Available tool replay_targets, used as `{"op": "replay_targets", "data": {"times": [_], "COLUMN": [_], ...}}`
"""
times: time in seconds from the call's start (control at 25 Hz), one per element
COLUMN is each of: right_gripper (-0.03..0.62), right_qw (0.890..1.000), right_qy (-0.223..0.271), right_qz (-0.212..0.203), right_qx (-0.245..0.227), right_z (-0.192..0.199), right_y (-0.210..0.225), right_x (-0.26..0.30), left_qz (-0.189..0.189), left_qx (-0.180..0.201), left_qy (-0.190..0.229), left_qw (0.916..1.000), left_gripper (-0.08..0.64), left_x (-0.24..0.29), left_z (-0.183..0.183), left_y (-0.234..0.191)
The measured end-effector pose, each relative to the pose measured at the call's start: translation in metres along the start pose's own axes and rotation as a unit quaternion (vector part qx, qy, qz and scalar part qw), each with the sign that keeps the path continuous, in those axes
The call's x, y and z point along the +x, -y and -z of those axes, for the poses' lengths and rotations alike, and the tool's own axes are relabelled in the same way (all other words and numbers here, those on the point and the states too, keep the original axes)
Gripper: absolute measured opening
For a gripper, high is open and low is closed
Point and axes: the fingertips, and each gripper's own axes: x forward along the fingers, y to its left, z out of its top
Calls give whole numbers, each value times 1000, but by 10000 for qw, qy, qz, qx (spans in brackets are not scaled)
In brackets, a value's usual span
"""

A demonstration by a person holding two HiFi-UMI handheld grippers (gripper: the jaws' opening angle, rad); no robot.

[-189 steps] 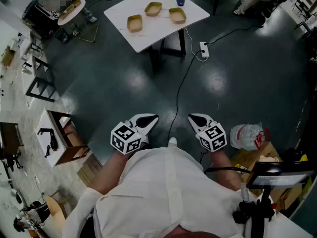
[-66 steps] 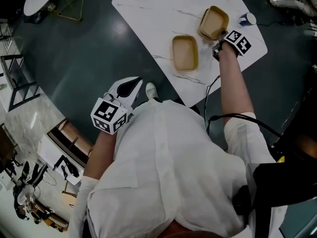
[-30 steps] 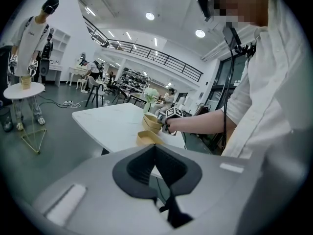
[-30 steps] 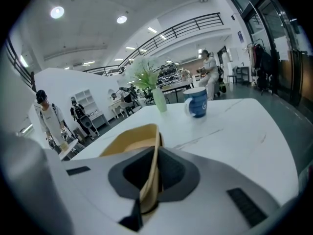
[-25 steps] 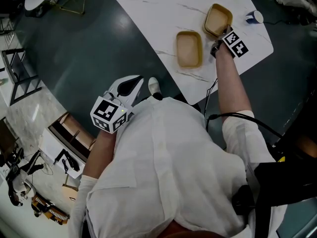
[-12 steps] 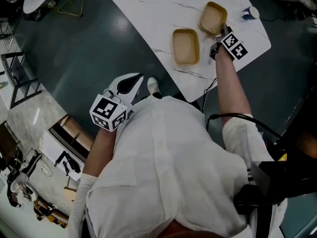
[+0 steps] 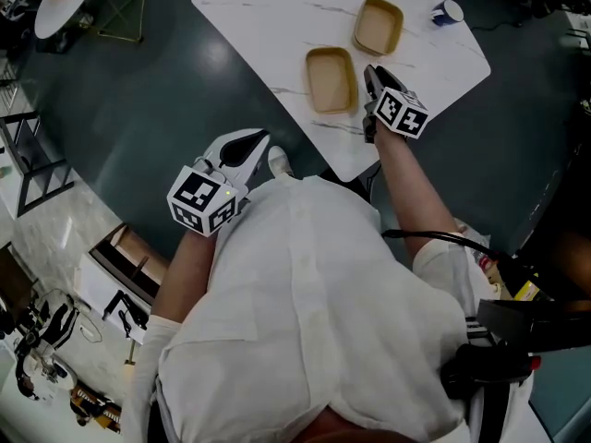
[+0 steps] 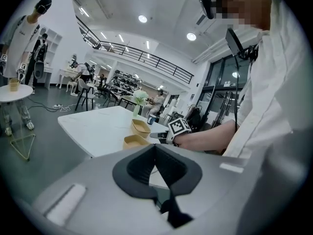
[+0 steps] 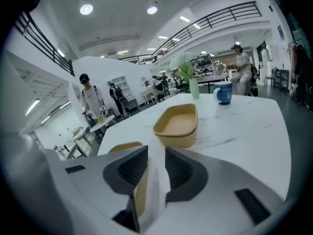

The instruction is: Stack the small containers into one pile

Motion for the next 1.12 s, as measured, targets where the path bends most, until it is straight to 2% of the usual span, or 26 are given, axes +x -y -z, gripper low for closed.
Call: {"op": "replay_targets", "data": {"times": [0.12,0.32,0.56,0.84,1.12], "right_gripper": [97,96,37,18,17], "right_qw": [9994,9978,9966,9965,9973], "right_qy": [-251,-491,-587,-559,-262], "right_qz": [-228,-359,-525,-595,-679], "right_qx": [-111,-272,-250,-185,41], "right_z": [21,39,50,45,25], "right_y": [-18,-25,-28,-36,-38], "right_x": [0,5,10,4,-12], "left_qz": [77,106,-13,-106,-15], "left_qx": [16,67,67,17,72], "left_qy": [-20,-54,-90,-14,-14], "left_qw": [10000,9999,9999,9999,10000], "left_gripper": [8,7,8,8,7], "left_x": [3,2,-7,-15,-8], "left_z": [4,8,15,14,10], "left_y": [8,16,20,20,20]}}
